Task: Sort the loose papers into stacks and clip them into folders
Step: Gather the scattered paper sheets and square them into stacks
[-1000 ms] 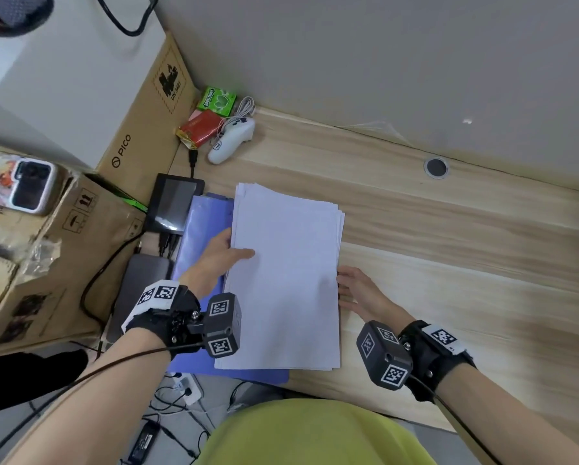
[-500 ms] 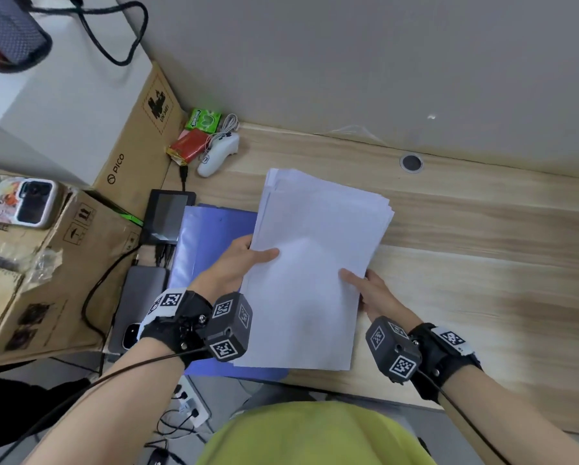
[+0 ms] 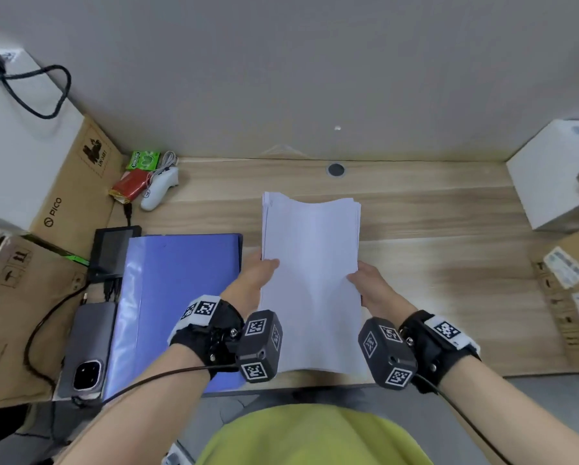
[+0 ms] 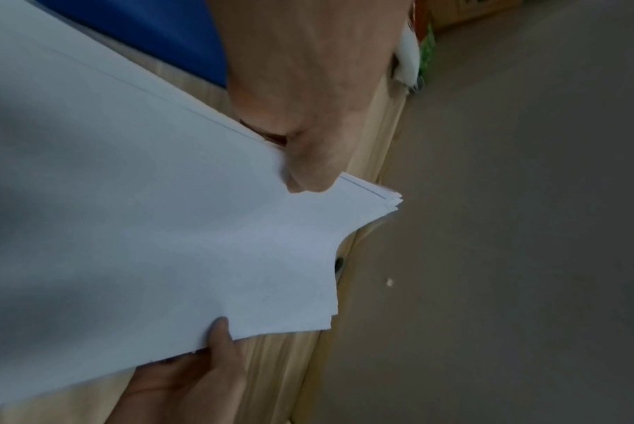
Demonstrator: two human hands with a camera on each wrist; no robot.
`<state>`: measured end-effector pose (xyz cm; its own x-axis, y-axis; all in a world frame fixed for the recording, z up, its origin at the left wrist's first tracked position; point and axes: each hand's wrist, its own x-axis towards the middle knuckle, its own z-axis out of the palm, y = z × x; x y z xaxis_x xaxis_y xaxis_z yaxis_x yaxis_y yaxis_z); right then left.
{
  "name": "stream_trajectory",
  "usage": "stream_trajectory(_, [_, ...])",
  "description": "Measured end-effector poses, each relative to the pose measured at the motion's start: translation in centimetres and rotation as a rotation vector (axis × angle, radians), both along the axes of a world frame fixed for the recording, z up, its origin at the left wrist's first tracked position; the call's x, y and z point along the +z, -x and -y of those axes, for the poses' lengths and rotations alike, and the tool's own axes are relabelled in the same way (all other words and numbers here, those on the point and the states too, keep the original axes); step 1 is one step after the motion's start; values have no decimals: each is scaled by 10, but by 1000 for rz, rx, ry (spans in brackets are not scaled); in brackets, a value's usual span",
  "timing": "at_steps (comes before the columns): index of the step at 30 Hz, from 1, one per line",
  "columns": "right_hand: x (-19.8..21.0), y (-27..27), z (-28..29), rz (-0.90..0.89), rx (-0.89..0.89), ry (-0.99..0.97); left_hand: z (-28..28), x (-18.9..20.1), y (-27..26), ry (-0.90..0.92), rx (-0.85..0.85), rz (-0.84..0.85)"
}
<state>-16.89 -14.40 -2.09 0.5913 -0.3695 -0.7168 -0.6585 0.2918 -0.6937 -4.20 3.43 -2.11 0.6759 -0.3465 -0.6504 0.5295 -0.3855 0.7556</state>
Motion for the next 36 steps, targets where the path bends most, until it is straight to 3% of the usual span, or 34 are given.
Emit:
stream_trajectory(7, [71,-5,56,311,-251,175,55,83,-17,320,13,157])
stream_trajectory(11, [94,-3,71,428,-268,267,67,110,-10,347,71,346])
stream_trajectory(15, [68,17,58,343,-167,337,66,84,8,210,136,425])
stream_trajectory(19, [48,33,54,330,-229,294,58,61,20,141,91,416])
stream_trajectory(27, [59,28,69,413,-206,271,60,68,29,156,37,449])
stream_trajectory(32, [55,18,55,446,-354,255,69,65,41,149,162,420])
stream_trajectory(36, [56,17,62,434,-353,272,72,74,39,134,159,398])
